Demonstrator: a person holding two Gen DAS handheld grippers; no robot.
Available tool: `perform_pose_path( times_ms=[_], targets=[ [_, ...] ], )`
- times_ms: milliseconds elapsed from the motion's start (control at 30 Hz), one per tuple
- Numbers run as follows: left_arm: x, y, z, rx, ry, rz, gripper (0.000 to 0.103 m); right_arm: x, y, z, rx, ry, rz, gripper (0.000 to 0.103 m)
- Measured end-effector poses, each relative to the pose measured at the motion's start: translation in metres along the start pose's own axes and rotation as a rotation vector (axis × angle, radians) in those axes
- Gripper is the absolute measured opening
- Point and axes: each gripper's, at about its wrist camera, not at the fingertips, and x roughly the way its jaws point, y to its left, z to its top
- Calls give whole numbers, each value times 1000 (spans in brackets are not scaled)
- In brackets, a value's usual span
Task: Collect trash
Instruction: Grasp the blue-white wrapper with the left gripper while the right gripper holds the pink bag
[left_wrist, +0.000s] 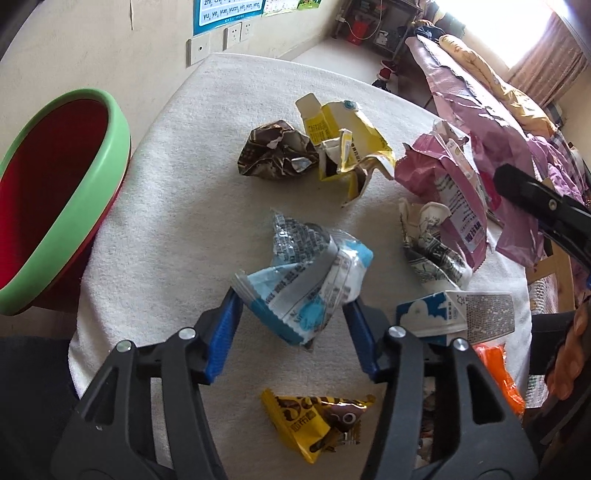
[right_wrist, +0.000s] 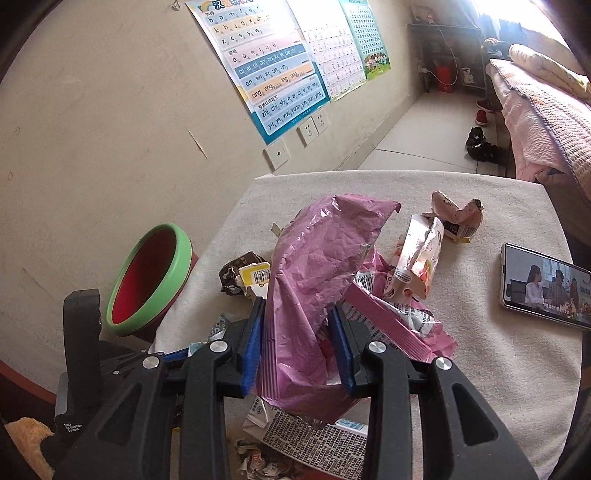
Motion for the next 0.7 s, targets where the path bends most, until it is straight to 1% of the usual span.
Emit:
perform_pose_path(
  times_ms=[67, 200, 267, 367, 567, 700],
  targets=[
    [0, -1, 0, 0, -2, -5, 61, 1, 0, 0, 1, 3, 1, 34],
    [-4, -4, -1, 12, -12, -14, 64, 2, -1, -1, 9, 9, 5, 35],
    [-7, -5, -1, 13, -20, -37, 69, 2, -1, -1, 11, 10, 7, 35],
    [-11, -6, -1, 9, -31, -61, 69, 2, -1, -1, 14, 7, 8, 35],
    [-20, -4, 2, -17, -85, -73, 69, 3, -4, -2, 31, 9, 7, 35],
    [-14, -7, 8, -3, -68, -61, 69, 5, -4, -2, 32, 15, 6, 35]
  ],
)
